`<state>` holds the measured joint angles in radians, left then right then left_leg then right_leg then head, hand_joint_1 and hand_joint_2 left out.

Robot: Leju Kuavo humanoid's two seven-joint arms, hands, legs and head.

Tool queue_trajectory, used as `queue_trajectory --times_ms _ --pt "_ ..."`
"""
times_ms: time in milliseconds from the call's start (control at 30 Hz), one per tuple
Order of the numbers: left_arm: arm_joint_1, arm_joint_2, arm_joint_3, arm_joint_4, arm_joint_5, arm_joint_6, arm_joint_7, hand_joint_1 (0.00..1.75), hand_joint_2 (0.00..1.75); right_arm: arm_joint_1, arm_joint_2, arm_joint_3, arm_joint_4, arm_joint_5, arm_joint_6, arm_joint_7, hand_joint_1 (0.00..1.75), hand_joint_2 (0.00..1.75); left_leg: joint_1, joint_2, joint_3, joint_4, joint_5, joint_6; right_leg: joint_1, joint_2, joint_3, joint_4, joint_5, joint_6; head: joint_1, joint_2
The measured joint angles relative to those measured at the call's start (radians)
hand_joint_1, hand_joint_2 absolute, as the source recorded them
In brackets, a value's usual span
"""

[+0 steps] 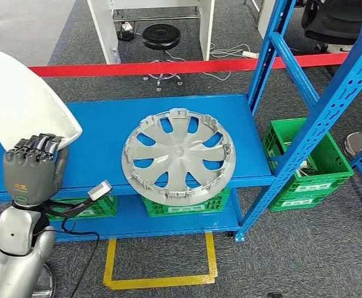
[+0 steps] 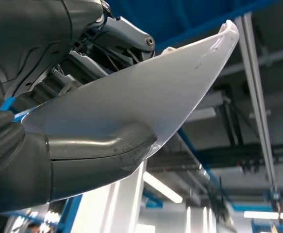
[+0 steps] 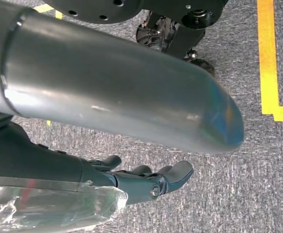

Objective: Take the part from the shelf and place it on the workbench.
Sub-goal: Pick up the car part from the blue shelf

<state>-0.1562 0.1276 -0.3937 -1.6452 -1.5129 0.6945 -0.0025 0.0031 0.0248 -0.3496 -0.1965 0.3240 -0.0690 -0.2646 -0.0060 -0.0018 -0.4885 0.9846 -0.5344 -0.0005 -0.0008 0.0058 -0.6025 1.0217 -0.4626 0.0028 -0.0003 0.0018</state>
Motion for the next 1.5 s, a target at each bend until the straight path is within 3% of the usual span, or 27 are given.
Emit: queue_trajectory --times_ms 133,233,633,1500 --pt "0.012 -0.012 0.03 -0.072 0.0 0.0 -0.092 1.72 1.75 0.0 0.0 0.0 0.0 0.001 0.0 -0.002 0.0 0.0 0.0 0.0 0.0 0.0 0.0 0.0 0.0 0.0 0.0 0.0 0.0 0.0 0.0 0.0" --pt "0.021 -0.027 0.045 -0.103 0.0 0.0 -0.111 1.75 1.75 -0.001 0.0 0.0 0.0 0.001 0.0 -0.003 0.0 0.0 0.0 0.0 0.0 0.0 0.0 0.0 0.0 0.0 0.0 0.0 0.0 0.0 0.0 0.0" --pt "0.034 -0.044 0.025 -0.104 0.001 0.0 0.027 1.75 1.75 -0.001 0.0 0.0 0.001 -0.001 -0.004 -0.003 0.0 0.0 0.0 0.0 0.0 0.0 0.0 0.0 0.0 0.0 0.0 0.0 0.0 0.0 0.0 0.0" --pt "0.075 -0.024 0.0 -0.1 0.005 -0.001 0.058 1.75 1.75 -0.001 0.002 -0.008 0.001 -0.006 -0.005 -0.003 0.0 0.0 -0.002 0.0 0.0 0.003 -0.001 0.001 -0.002 0.0 0.0 -0.001 0.001 0.002 0.0 0.0"
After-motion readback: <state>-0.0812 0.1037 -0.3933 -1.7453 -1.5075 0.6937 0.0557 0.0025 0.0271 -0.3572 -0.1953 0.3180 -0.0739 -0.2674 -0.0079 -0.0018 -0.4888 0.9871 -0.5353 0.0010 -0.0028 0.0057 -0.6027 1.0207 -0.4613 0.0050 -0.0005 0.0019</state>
